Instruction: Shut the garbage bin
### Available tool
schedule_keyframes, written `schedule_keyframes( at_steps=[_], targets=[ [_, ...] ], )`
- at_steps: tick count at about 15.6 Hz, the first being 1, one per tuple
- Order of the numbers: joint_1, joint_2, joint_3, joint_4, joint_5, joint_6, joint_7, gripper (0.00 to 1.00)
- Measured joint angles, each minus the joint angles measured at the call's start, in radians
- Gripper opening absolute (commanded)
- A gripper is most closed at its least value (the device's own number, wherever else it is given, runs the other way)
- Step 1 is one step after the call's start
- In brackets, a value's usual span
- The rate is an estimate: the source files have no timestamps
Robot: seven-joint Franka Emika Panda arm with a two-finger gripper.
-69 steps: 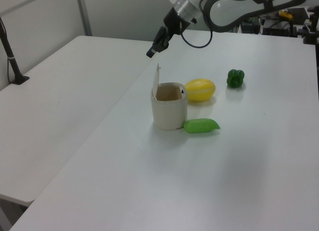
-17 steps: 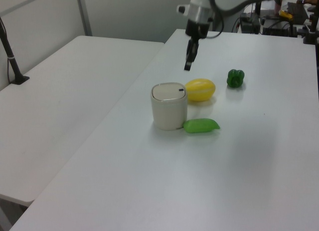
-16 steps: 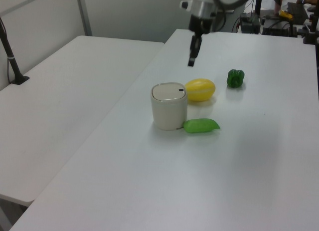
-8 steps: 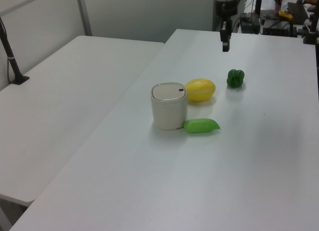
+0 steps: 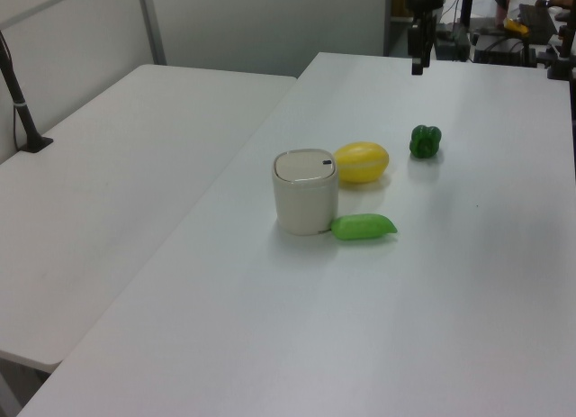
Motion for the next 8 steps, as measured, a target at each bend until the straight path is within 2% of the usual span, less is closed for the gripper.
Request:
schedule_keyframes(
  at_steps=[8],
  targets=[
    [-0.008, -0.035, 0.0, 0.004, -0.017, 0.0, 0.007, 1.0]
  ],
)
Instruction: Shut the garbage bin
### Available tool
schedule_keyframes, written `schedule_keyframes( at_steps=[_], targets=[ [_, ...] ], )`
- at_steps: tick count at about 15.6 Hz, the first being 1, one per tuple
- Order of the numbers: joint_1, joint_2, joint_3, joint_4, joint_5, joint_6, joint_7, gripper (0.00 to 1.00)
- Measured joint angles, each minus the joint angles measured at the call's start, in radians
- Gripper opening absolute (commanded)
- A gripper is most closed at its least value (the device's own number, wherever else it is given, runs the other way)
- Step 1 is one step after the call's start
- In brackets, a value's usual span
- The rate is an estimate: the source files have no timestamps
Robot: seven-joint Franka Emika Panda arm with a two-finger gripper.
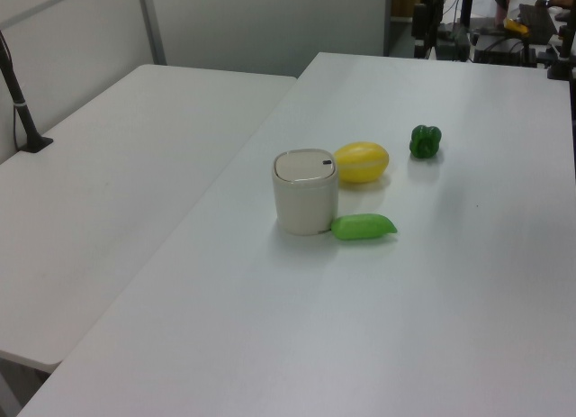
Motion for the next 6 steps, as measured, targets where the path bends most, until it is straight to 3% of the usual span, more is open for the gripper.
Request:
schedule_keyframes(
  at_steps=[6],
  targets=[
    [0.0, 0.0, 0.002, 0.0, -0.002, 0.0, 0.125, 1.0]
  ],
)
